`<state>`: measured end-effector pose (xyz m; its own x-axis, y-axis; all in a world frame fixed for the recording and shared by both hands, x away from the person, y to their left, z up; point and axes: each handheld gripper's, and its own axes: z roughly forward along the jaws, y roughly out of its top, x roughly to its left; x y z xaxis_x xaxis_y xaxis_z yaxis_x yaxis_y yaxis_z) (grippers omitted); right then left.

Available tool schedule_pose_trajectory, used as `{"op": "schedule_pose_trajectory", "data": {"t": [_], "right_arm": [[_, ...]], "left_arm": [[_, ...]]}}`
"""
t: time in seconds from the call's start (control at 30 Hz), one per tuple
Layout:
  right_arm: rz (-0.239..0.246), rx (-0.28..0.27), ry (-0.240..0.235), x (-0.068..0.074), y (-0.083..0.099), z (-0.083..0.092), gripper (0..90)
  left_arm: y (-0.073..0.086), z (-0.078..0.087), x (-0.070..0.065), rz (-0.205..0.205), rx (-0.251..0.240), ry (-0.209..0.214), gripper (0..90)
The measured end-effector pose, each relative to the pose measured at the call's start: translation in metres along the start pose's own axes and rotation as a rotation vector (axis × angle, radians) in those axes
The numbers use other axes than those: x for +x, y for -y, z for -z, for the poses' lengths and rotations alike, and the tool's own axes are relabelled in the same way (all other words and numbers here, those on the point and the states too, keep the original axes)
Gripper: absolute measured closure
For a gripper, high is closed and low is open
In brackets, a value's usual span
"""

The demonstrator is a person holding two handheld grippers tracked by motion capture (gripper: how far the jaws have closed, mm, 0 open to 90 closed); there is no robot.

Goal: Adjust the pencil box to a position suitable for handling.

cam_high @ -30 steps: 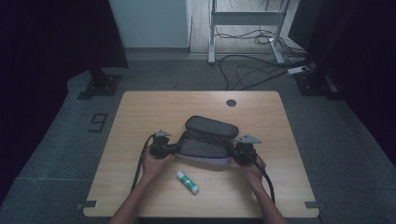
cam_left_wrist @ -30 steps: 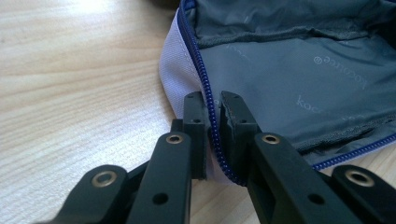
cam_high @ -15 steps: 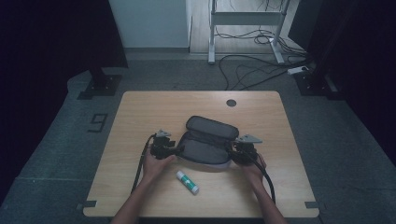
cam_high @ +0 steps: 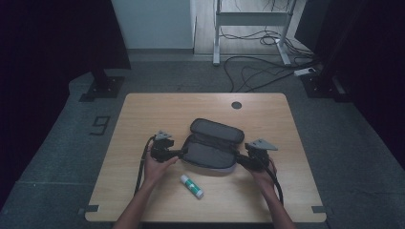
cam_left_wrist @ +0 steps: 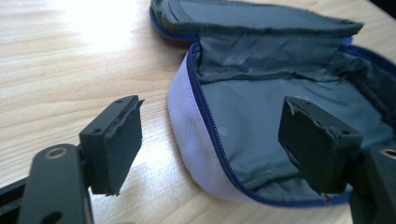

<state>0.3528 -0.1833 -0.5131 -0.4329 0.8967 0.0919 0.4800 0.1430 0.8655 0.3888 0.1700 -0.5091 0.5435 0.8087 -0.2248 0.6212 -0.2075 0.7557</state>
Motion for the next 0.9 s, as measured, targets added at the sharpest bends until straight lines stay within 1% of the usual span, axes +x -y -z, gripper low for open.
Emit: {"op": "schedule_pose_trajectory", "data": {"t": [0.07, 0.2, 0.3, 0.4, 0.47, 0.57, 0.73, 0.83, 0.9], "right_arm": [[0.008, -0.012, -0.012, 0.003, -0.001, 0.006, 40.7], [0.018, -0.021, -0.048, 0.01, -0.003, 0.014, 40.7], [0.034, -0.017, -0.066, 0.016, -0.002, 0.017, 40.7], [0.044, -0.013, -0.079, 0.02, -0.002, 0.017, 40.7], [0.049, -0.012, -0.088, 0.024, -0.001, 0.018, 40.7], [0.056, -0.006, -0.106, 0.03, 0.002, 0.018, 40.6], [0.087, 0.004, -0.132, 0.042, 0.004, 0.019, 40.4], [0.106, 0.002, -0.147, 0.047, 0.004, 0.021, 40.4], [0.115, 0.003, -0.156, 0.05, 0.005, 0.021, 40.5]], "left_arm": [[0.002, 0.006, 0.001, -0.002, -0.003, 0.004, 23.6], [0.005, 0.017, 0.001, -0.008, -0.02, -0.005, 24.9], [0.007, 0.023, -0.001, -0.023, -0.024, -0.008, 25.2], [0.011, 0.028, -0.003, -0.036, -0.024, 0.0, 25.6], [0.014, 0.031, -0.004, -0.05, -0.024, -0.007, 26.3], [0.017, 0.034, -0.002, -0.049, -0.015, -0.001, 26.6], [0.024, 0.043, 0.001, -0.034, -0.018, 0.008, 26.7], [0.028, 0.05, 0.005, -0.042, -0.014, 0.004, 27.1], [0.031, 0.053, 0.009, -0.033, -0.014, 0.004, 27.7]]}}
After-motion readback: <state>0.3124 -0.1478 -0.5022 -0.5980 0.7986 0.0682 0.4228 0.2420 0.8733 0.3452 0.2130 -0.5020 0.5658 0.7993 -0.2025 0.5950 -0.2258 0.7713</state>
